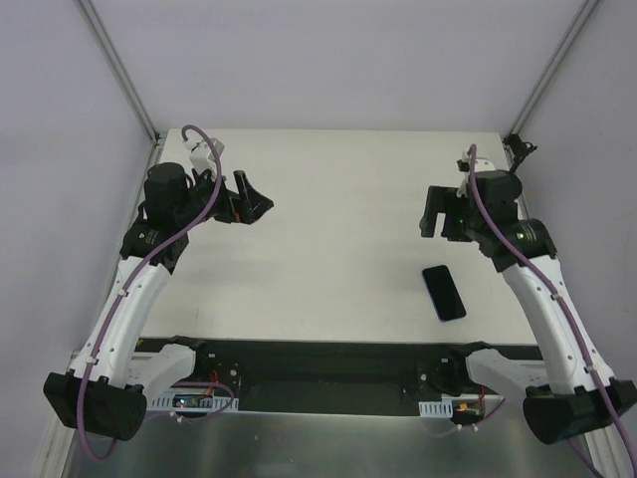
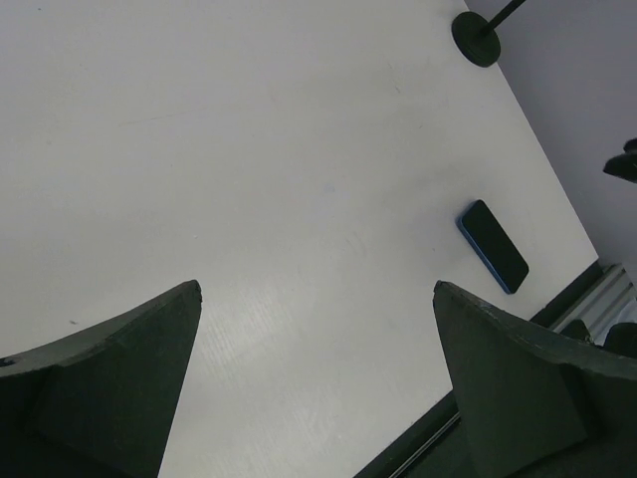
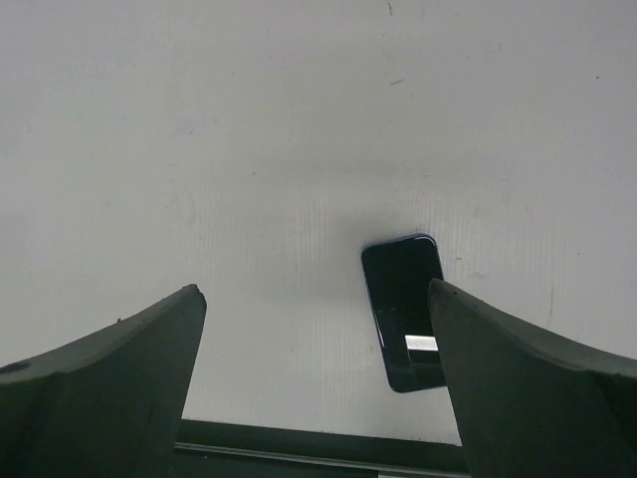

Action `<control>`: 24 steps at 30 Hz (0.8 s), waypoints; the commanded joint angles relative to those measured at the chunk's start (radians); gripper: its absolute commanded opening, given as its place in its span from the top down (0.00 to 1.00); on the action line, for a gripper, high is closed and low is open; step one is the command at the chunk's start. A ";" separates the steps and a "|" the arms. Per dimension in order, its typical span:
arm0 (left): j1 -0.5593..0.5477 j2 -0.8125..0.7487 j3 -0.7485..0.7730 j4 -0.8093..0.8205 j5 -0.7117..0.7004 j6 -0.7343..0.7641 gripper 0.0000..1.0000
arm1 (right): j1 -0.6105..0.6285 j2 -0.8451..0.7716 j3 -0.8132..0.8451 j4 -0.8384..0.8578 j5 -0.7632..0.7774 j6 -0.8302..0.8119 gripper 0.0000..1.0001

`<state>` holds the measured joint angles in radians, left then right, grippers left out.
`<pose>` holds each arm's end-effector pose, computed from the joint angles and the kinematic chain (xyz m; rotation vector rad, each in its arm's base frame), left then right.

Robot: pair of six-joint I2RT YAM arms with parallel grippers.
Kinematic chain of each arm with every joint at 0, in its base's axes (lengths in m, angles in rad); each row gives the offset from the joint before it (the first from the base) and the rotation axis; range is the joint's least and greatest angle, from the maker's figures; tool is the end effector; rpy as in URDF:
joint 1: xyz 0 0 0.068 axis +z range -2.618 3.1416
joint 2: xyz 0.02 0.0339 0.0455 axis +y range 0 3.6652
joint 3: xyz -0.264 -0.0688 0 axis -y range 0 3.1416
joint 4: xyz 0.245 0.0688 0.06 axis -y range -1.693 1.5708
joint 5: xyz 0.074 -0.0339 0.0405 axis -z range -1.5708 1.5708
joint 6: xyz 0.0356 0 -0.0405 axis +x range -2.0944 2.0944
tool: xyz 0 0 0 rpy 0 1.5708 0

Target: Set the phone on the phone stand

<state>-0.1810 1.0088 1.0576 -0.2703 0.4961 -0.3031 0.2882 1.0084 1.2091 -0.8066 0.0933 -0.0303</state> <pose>0.2171 -0.0570 0.3856 0.2539 1.8169 -0.7868 0.1901 0.0529 0.3821 -0.2922 2.1543 0.0458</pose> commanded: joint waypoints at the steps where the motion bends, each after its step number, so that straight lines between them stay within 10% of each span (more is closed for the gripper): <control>1: 0.012 -0.033 -0.030 0.072 0.076 0.018 0.01 | -0.001 0.120 0.087 0.133 0.012 -0.006 0.04; 24: -0.014 0.025 -0.053 0.132 0.220 -0.064 0.01 | -0.527 0.488 0.131 0.735 0.057 -0.026 0.01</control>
<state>-0.1837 1.0233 1.0050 -0.1905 0.6571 -0.3489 -0.2016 1.4006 1.2800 -0.2115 0.1028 -0.0044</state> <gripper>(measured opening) 0.992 0.969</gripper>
